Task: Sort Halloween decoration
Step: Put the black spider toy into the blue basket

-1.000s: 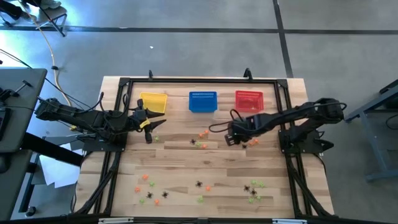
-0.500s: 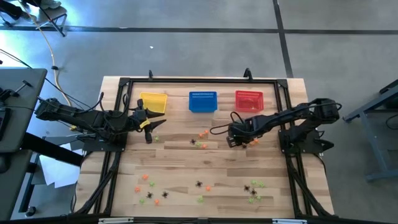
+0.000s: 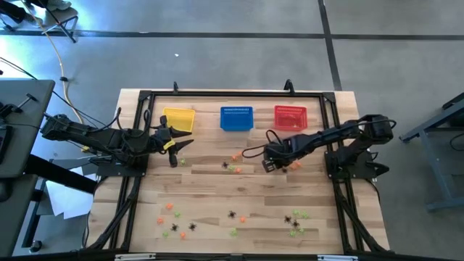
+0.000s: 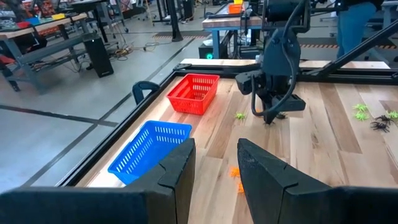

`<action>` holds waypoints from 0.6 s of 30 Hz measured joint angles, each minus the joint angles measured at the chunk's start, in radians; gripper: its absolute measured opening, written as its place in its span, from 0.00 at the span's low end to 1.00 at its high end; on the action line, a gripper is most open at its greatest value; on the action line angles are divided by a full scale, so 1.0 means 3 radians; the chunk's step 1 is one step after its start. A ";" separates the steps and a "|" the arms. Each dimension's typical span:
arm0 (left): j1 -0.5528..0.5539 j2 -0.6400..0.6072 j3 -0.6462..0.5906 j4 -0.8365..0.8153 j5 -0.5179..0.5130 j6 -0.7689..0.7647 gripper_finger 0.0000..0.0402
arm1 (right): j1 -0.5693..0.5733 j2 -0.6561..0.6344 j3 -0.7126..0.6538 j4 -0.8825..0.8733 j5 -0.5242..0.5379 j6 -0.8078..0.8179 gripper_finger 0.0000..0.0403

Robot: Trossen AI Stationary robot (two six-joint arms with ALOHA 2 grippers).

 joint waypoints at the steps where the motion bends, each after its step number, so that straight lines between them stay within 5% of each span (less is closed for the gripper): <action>1: 0.0000 -0.0001 0.0000 0.0002 -0.0001 0.0001 0.27 | 0.0000 0.0002 0.0025 -0.0015 -0.0034 -0.0011 0.02; 9: 0.0000 -0.0001 0.0000 -0.0008 0.0000 0.0001 0.27 | -0.0051 -0.0003 0.0468 -0.0092 -0.0146 -0.0324 0.01; 18: 0.0000 0.0000 0.0000 -0.0011 0.0000 0.0007 0.27 | -0.0461 -0.0002 0.1313 -0.0024 0.0429 -0.1105 0.00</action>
